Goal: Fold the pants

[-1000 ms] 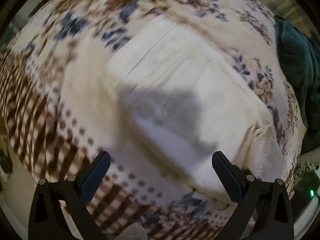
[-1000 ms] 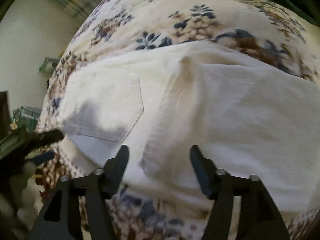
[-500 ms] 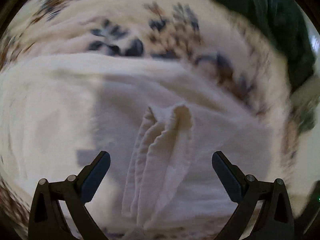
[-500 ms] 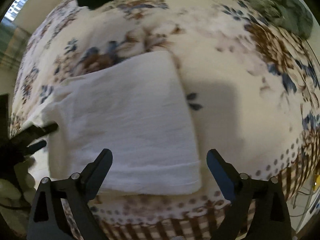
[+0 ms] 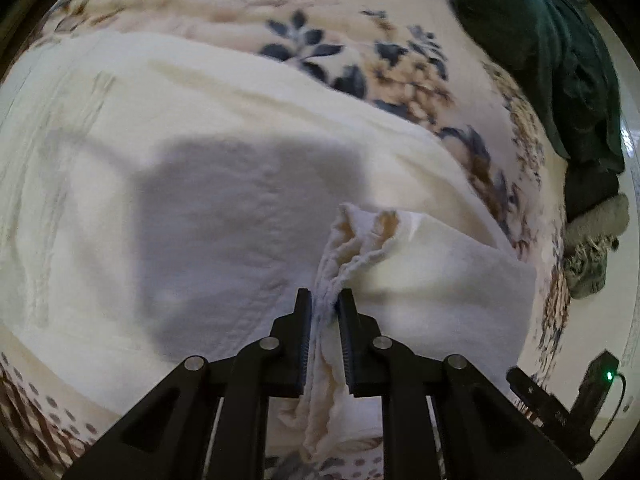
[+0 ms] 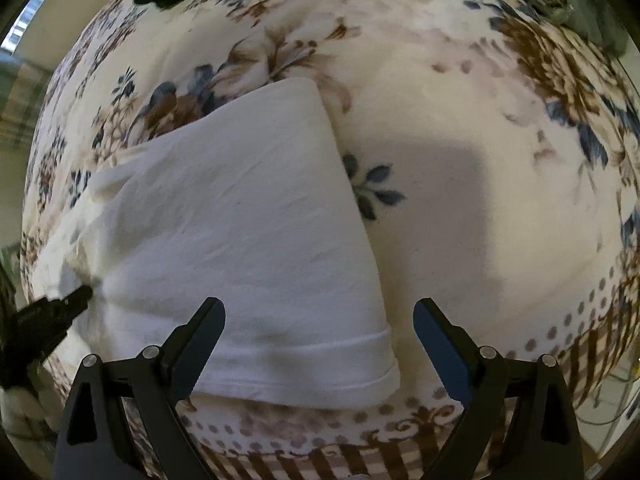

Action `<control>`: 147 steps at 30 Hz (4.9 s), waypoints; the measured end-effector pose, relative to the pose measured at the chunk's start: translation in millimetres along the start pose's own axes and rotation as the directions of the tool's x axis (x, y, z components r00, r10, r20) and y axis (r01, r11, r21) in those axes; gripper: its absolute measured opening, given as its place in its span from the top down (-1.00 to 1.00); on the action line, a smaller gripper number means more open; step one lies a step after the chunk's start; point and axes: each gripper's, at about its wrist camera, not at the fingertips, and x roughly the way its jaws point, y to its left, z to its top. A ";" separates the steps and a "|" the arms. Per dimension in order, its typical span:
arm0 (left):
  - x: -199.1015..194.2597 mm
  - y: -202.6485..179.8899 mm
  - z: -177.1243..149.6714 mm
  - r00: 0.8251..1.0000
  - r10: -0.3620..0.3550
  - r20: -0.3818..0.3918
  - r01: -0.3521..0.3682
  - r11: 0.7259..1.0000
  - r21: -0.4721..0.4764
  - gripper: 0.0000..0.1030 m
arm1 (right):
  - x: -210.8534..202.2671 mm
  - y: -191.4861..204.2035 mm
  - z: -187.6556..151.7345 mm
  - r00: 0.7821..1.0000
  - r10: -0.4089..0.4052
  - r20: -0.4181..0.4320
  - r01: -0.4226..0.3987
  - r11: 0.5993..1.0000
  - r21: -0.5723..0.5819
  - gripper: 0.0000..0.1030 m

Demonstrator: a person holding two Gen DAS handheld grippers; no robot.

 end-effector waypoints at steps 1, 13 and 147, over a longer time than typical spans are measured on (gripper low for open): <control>1.8 4.0 1.1 1.000 -0.007 -0.011 0.006 1.000 -0.020 0.69 | -2.4 3.6 -1.6 1.000 -0.010 -0.001 0.010 1.000 -0.018 -0.88; -11.6 -28.2 -51.5 1.000 0.022 -0.015 -0.020 0.994 0.105 -0.39 | 25.2 100.1 -32.0 0.985 0.123 -0.124 -0.147 0.969 -0.200 0.26; 62.9 -45.9 -6.2 0.978 -0.197 -0.065 0.200 0.978 0.054 -0.99 | 65.5 -117.6 -53.7 0.757 0.653 -0.020 -0.558 0.663 0.498 -0.54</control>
